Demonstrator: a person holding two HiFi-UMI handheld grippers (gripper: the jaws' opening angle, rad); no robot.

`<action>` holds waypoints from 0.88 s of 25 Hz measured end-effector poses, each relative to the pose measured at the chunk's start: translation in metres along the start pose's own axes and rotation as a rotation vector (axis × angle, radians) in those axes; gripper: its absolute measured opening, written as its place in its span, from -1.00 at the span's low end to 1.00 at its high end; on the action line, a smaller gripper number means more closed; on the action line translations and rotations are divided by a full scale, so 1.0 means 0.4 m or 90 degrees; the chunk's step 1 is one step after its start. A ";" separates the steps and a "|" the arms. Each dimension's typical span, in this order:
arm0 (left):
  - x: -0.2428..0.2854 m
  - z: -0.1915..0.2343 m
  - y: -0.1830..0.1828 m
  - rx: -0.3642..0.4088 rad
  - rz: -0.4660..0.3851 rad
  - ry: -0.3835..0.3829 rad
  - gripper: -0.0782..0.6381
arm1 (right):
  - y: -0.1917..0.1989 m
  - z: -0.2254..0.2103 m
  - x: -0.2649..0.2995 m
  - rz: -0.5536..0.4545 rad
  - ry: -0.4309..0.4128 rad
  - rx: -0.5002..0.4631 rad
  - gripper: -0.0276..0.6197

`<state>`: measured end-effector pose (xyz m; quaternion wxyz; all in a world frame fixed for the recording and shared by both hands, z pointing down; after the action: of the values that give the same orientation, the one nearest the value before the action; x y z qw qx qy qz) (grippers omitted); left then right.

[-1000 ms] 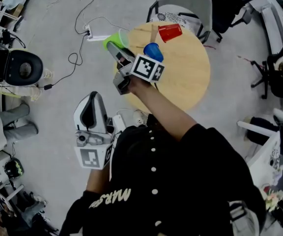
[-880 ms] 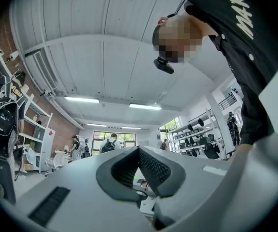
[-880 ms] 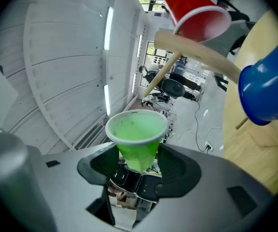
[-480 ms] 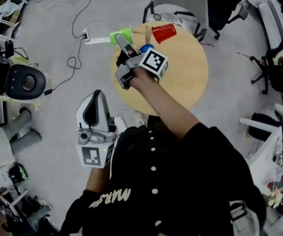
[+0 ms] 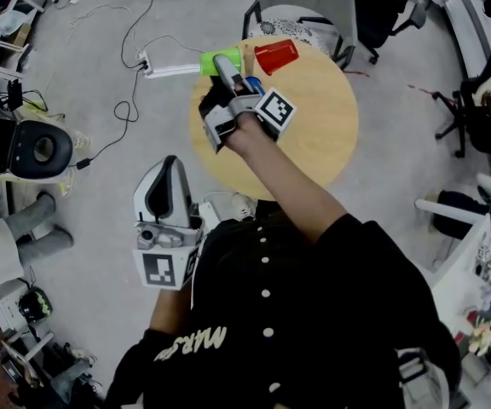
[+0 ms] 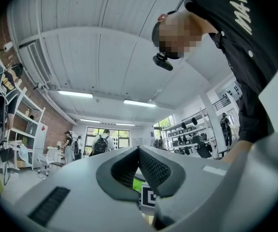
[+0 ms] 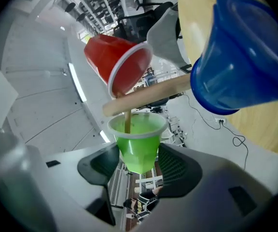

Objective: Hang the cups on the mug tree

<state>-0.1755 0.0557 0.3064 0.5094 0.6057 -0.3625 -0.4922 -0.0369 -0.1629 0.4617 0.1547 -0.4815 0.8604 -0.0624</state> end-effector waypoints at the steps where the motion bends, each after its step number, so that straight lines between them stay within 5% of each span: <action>1: 0.001 -0.001 -0.002 0.000 -0.003 0.001 -0.78 | -0.001 -0.003 -0.002 -0.007 -0.004 0.008 -0.17; 16: -0.008 -0.017 -0.001 0.004 0.004 0.007 -0.78 | 0.021 -0.014 -0.027 0.040 -0.030 0.062 0.10; 19: -0.007 -0.022 -0.009 0.006 -0.007 0.008 -0.78 | 0.043 0.003 -0.045 0.103 -0.029 0.019 0.12; 22: -0.008 -0.020 -0.018 0.003 -0.024 0.007 -0.78 | 0.074 0.038 -0.086 0.231 -0.009 -0.107 0.06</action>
<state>-0.1690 0.0623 0.3002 0.5005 0.6163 -0.3495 -0.4976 -0.0391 -0.1173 0.4469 0.1288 -0.3304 0.9341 0.0422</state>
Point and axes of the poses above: the fingertips, and each gripper's own axes: x forward along the fingers, z to its left, y out of its underside, the point moved 10 cm from there along -x, backward along the fingers, and after that the axes turned 5 degrees about -y, right-handed, at the moved point
